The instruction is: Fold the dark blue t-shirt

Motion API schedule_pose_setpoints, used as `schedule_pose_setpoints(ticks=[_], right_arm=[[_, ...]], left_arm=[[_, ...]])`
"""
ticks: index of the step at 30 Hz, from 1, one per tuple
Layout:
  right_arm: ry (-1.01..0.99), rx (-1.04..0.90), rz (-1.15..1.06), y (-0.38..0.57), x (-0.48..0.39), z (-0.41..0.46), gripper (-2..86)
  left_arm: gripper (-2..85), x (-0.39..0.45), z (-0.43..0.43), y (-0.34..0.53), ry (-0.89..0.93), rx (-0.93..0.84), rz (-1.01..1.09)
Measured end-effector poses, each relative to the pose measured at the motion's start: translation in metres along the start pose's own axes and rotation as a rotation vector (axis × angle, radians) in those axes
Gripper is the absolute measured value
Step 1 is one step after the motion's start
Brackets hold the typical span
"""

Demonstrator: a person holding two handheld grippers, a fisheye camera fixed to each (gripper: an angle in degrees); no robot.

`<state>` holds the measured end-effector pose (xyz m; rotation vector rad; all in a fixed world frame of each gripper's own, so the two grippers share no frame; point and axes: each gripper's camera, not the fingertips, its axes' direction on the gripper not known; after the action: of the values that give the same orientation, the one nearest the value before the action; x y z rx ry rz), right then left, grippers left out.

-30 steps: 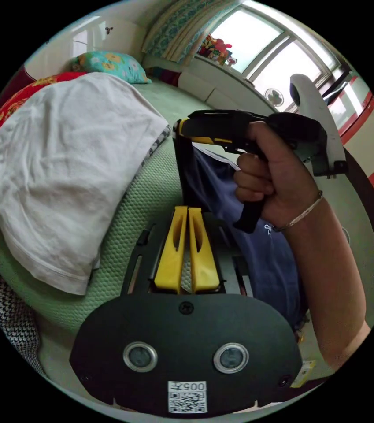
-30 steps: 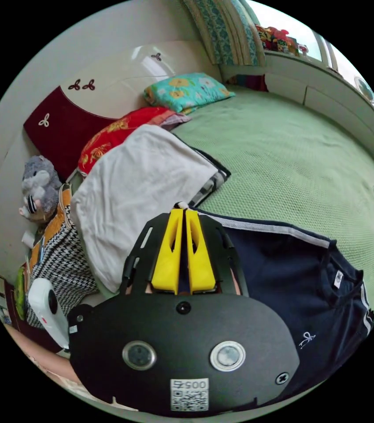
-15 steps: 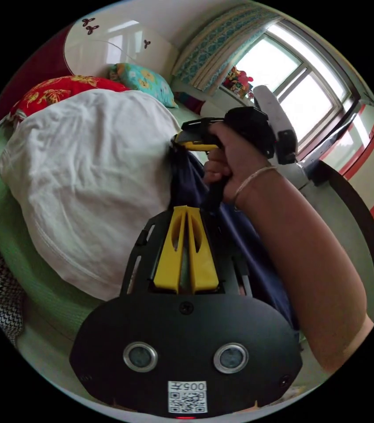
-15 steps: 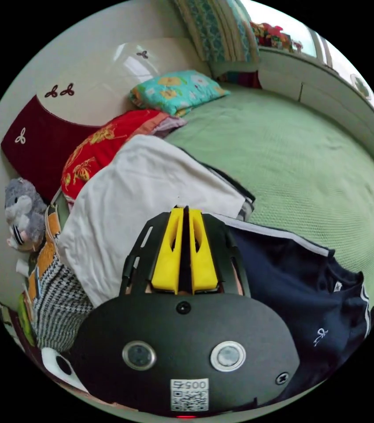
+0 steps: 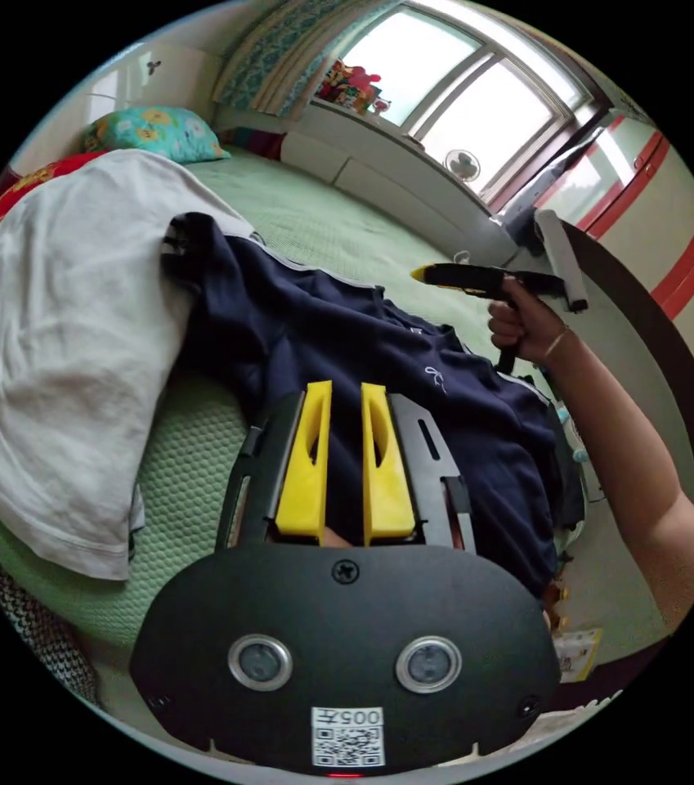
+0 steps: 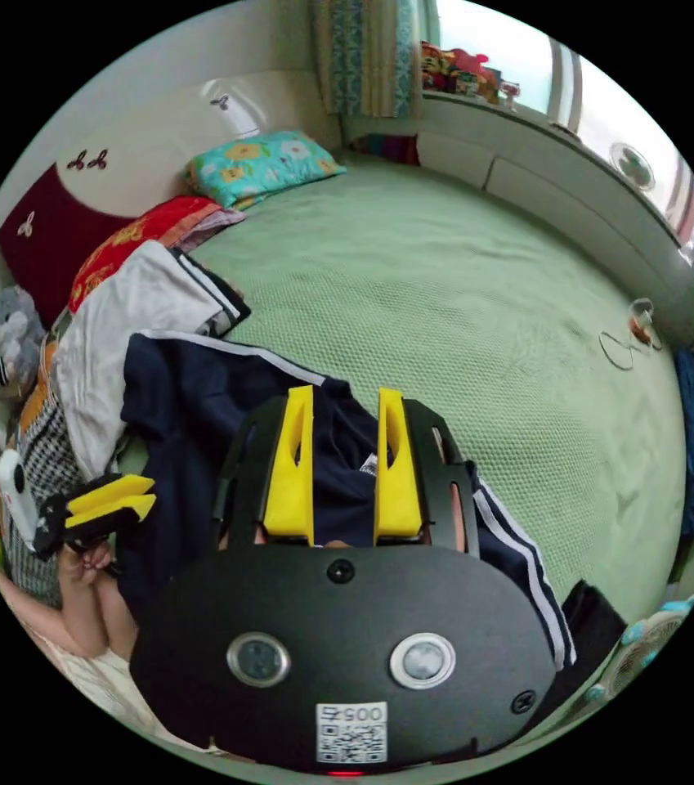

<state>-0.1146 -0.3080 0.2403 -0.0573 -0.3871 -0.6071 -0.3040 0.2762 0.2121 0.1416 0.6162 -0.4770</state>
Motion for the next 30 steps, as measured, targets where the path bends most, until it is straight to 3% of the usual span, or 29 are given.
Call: schedule_pose_setpoints(ticks=[2,7,9,12,19,26,30], right_arm=[[0.067,-0.028,-0.043,-0.009,-0.014,0.022,10.8],[0.019,-0.126,-0.007,-0.027,-0.020,0.072,6.6],[0.052,-0.052,-0.069,-0.029,-0.029,0.062,0.9],[0.060,0.076,-0.022,-0.048,-0.023,0.041,-0.4],[0.119,0.038,0.103,-0.086,-0.014,0.063,1.6],[0.110,0.186,0.073,-0.001,0.004,0.007,8.6],[0.132,0.069,0.109,0.073,0.069,-0.022,11.4]], left_arm=[[7.0,0.007,0.009,-0.002,-0.002,-0.029,0.028],[6.9,0.012,0.020,-0.004,0.002,-0.051,0.039],[6.9,0.013,0.022,-0.004,0.023,-0.052,0.029],[6.7,0.018,0.026,-0.004,0.046,-0.035,0.023],[6.9,0.033,0.045,-0.006,-0.055,-0.113,0.070],[6.9,0.039,0.053,-0.004,-0.050,-0.134,0.057],[7.0,0.047,0.055,-0.003,-0.066,-0.139,0.065]])
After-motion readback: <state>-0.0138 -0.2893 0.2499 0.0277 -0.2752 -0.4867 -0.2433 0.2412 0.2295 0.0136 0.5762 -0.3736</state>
